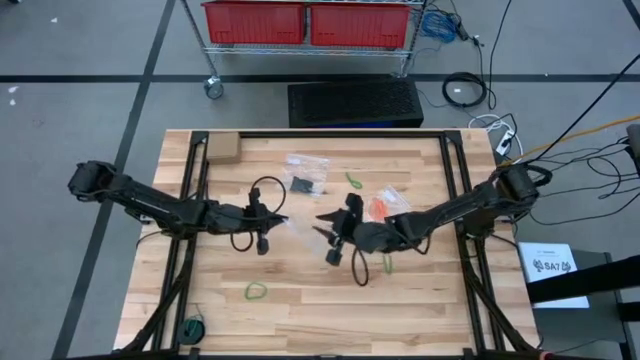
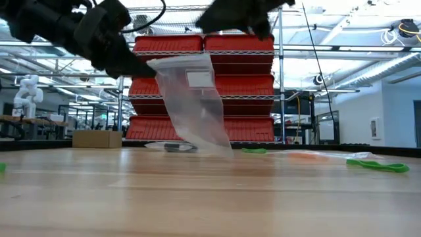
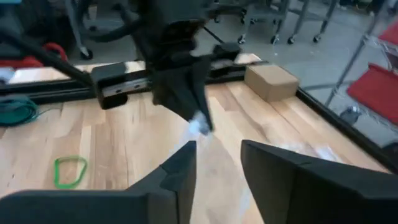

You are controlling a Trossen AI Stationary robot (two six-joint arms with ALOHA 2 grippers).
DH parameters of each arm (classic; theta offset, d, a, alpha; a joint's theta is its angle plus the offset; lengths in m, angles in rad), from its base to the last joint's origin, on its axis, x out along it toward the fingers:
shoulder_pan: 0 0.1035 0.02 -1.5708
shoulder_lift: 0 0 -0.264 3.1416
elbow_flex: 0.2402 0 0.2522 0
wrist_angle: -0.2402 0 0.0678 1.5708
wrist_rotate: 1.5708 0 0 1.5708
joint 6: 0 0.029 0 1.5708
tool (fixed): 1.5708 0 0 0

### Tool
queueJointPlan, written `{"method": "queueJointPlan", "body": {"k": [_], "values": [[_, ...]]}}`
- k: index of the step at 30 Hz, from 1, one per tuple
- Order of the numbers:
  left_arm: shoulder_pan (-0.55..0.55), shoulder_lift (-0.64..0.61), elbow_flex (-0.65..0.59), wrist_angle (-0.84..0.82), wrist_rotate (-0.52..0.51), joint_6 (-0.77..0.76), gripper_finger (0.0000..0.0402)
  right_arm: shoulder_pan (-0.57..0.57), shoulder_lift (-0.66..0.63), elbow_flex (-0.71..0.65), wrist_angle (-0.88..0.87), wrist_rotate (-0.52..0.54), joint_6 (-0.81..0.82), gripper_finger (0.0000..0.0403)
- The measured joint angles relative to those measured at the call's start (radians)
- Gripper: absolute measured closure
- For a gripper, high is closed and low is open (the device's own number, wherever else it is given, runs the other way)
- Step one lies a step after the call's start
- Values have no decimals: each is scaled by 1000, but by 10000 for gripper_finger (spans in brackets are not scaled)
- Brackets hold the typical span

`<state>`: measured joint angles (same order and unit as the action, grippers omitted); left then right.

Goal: Sort rubber bands
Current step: Open the transparent zip bag

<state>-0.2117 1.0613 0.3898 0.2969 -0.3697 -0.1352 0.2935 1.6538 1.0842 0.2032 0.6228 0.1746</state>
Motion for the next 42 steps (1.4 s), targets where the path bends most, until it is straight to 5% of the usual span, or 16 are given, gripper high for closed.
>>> {"method": "queueJointPlan", "body": {"k": [9,15,33,42], "values": [[-21,98,81,-41,-28,-17,401,-32,254,387,-358,55,-34,266],[-21,136,89,-42,-32,-17,401,-32,343,525,-530,77,13,266],[-20,136,90,-38,-36,-17,401,-39,376,535,-579,11,134,269],[-20,136,90,-36,-37,-17,402,-55,384,536,-614,2,124,363]]}}
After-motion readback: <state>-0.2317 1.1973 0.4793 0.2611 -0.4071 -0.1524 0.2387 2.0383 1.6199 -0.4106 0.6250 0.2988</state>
